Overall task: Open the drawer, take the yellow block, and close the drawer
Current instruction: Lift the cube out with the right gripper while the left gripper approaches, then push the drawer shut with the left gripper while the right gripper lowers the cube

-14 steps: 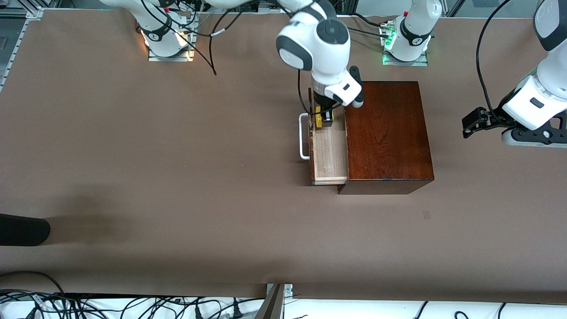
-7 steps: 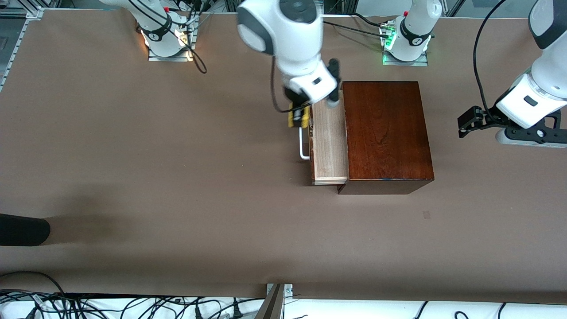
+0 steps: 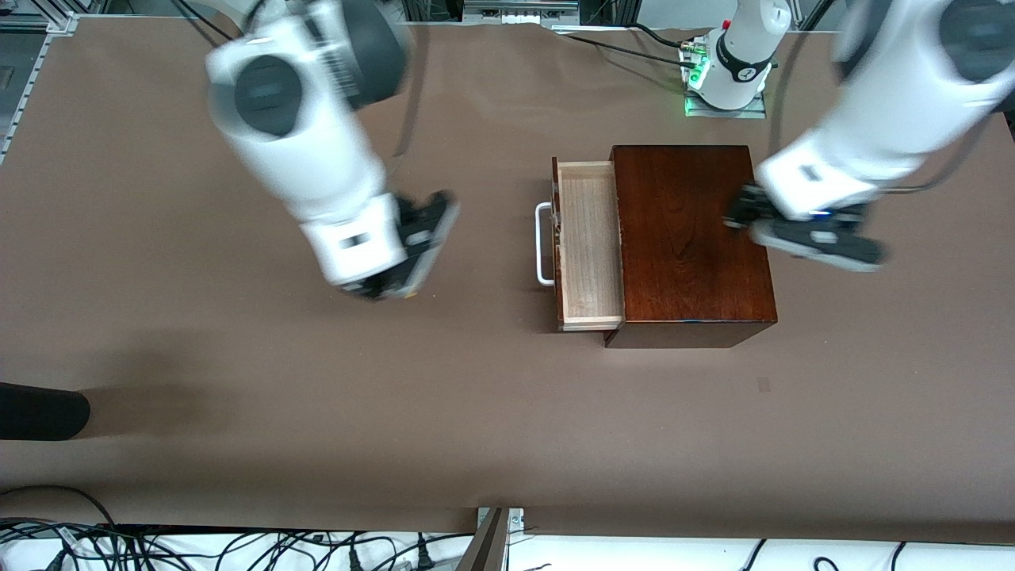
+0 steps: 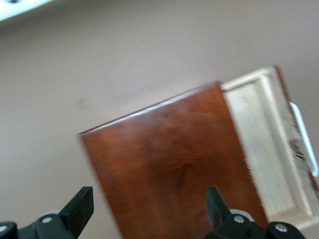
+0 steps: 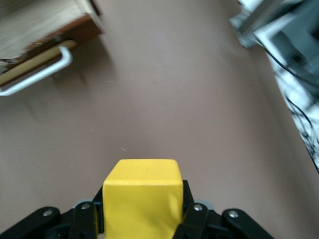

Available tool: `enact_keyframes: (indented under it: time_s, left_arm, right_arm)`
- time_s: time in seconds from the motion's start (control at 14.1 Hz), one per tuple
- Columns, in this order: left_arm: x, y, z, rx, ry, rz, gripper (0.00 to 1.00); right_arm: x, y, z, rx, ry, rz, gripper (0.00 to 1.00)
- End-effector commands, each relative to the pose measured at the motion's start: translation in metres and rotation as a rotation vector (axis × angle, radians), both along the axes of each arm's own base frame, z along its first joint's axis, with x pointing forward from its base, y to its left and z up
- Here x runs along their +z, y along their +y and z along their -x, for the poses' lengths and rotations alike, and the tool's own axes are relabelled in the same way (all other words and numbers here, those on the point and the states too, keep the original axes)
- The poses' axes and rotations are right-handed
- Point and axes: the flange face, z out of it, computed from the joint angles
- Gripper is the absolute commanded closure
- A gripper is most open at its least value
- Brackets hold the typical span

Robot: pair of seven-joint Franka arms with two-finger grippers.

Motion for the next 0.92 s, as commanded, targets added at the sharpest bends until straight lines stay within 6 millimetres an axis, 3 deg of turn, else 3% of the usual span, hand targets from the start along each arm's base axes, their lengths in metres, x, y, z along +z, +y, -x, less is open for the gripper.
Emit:
enact_keyframes:
  time_s: [0.0,0.14,0.36,0.57,0.78,0.85]
  left_arm:
    - [-0.028,-0.069,-0.002,-0.198,0.063,0.050,0.00]
    - [-0.067,-0.130,0.002,-0.309,0.115,0.072,0.00]
    - [-0.120,-0.210,0.010,-0.422,0.115,0.109,0.00]
    - [-0.158,-0.255,0.025,-0.477,0.081,0.132,0.00]
    - [-0.181,-0.311,0.077,-0.480,0.114,0.099,0.00]
    - [-0.185,-0.320,0.086,-0.421,0.121,0.089,0.00]
  right_arm:
    - [0.017,-0.076,0.009,-0.123,0.013,-0.056,1.00]
    - [-0.006,-0.124,0.021,-0.302,0.047,-0.063,1.00]
    - [-0.037,-0.168,0.028,-0.467,0.113,-0.024,1.00]
    - [-0.085,-0.197,0.034,-0.637,0.175,0.023,1.00]
    - [-0.152,-0.218,0.047,-0.736,0.171,0.055,1.00]
    - [-0.171,-0.221,0.053,-0.767,0.166,0.053,1.00]
